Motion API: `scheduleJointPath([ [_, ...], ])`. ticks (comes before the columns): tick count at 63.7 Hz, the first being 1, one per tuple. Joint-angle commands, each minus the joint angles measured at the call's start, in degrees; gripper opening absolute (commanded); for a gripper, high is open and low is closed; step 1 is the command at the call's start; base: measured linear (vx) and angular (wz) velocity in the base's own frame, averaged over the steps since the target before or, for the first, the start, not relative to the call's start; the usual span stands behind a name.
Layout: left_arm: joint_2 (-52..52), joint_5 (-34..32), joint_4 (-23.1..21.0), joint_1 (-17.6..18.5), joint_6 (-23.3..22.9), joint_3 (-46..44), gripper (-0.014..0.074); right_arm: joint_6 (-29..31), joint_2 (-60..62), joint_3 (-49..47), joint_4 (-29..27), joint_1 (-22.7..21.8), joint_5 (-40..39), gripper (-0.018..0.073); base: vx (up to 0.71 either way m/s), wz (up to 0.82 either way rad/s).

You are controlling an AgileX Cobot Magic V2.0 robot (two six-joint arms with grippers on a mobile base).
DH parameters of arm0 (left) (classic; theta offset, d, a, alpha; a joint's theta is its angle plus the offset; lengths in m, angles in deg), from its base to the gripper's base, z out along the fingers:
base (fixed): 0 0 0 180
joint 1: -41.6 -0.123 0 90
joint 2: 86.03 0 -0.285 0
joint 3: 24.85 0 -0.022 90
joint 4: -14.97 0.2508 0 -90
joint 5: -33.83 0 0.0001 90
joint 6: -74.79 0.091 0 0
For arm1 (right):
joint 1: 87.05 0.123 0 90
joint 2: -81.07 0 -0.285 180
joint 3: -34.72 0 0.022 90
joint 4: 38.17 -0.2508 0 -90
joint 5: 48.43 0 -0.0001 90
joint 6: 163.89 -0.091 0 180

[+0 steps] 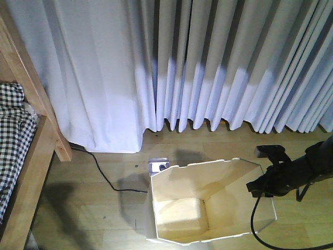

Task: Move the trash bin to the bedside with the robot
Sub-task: 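Drive the held bin up beside the bed frame near the curtains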

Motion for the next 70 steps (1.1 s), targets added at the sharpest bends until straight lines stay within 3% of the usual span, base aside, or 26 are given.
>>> scheduleJointPath([
  [1,-0.81,-3.97,-0.18,0.17,-0.25,1.07,-0.0006,-0.02,3.80,-0.27,-1.66,-0.09,10.99,-0.0005,0.00,0.00],
  [49,-0.81,-3.97,-0.18,0.17,-0.25,1.07,-0.0006,-0.68,3.62,-0.91,-3.15,-0.09,9.97,-0.0005,0.00,0.00],
  [70,-0.81,-3.97,-0.18,0.17,-0.25,1.07,-0.0006,-11.01,-1.79,-10.82,0.77,-0.09,5.60,0.0000,0.00,0.00],
])
